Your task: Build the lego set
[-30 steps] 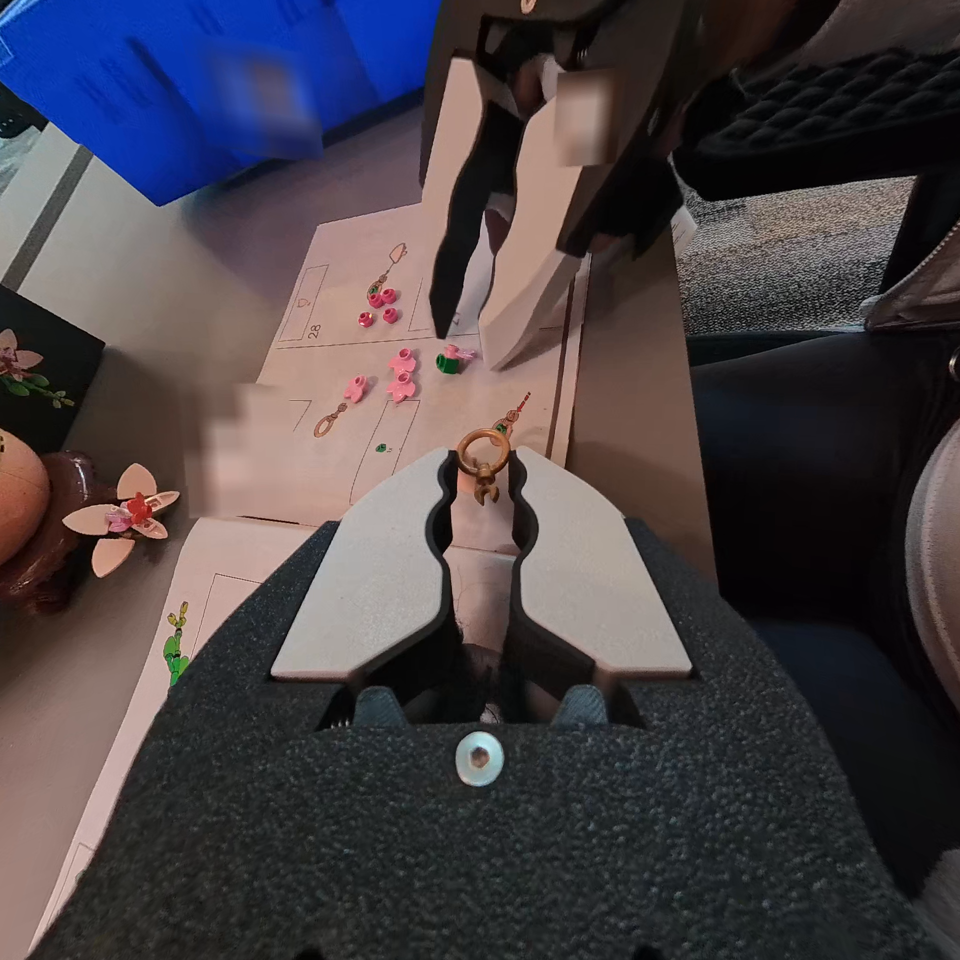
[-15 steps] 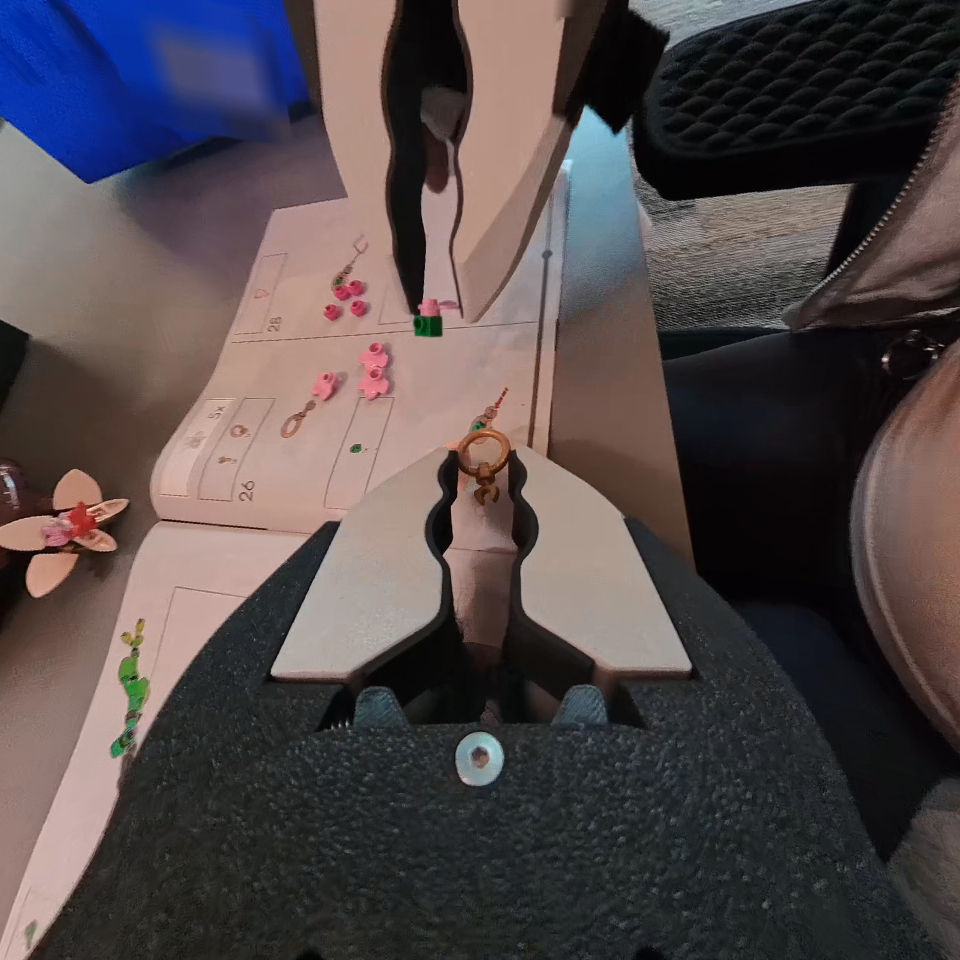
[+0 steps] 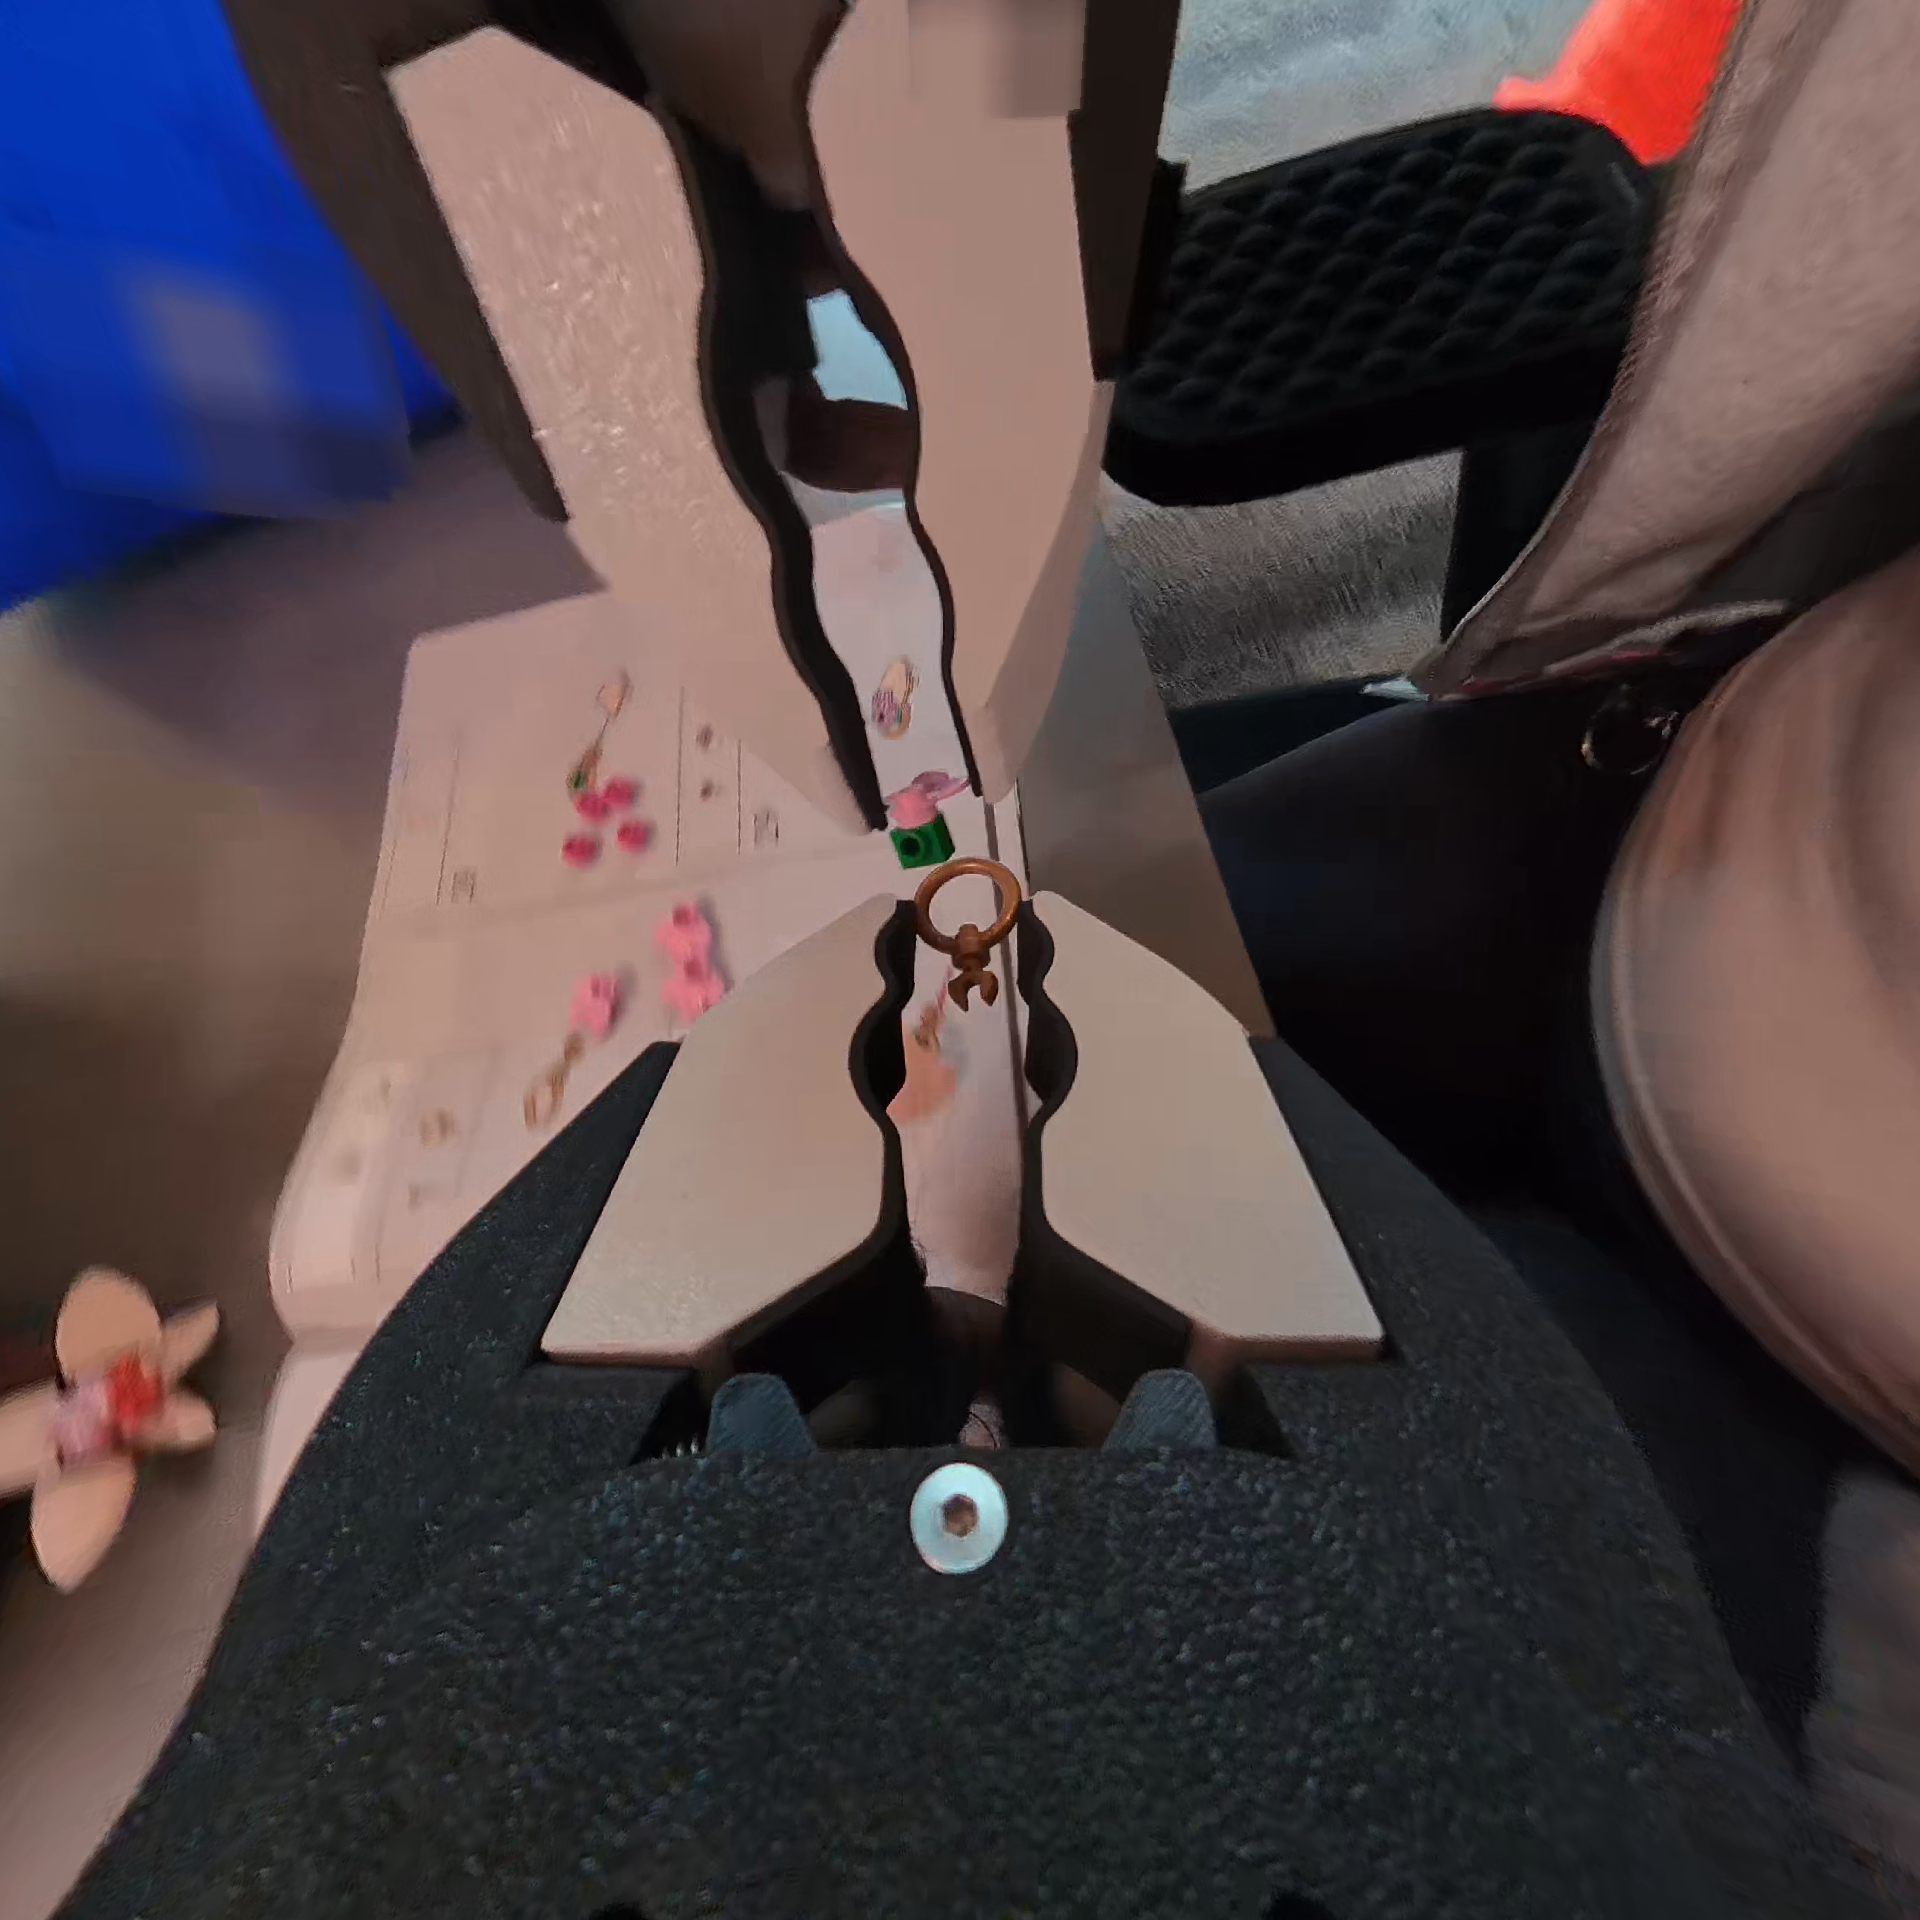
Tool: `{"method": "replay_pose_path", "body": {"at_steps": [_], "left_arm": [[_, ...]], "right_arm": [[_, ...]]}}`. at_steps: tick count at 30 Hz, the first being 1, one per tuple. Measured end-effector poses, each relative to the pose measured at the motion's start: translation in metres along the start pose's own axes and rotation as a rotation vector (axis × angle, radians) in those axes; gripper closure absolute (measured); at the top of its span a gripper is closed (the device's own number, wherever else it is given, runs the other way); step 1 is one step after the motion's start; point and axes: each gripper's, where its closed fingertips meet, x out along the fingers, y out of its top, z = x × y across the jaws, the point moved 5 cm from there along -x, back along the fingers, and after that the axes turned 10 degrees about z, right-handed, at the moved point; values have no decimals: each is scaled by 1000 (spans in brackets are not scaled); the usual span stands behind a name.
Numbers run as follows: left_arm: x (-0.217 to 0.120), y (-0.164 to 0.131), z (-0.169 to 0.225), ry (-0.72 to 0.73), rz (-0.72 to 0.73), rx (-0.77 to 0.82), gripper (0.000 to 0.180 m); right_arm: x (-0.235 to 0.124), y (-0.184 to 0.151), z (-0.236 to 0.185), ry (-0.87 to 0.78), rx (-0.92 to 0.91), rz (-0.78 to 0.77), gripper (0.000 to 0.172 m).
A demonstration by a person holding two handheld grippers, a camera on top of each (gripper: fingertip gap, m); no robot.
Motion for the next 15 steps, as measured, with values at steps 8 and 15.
{"method": "replay_pose_path", "body": {"at_steps": [8,15], "left_arm": [[39,-10,-22,-64,-114,46,161],[40,-10,-23,-59,-115,57,154]], "right_arm": [[-12,-33,6,-55,22,-110,158],[-3,-43,9,-45,-13,-145,158]]}}
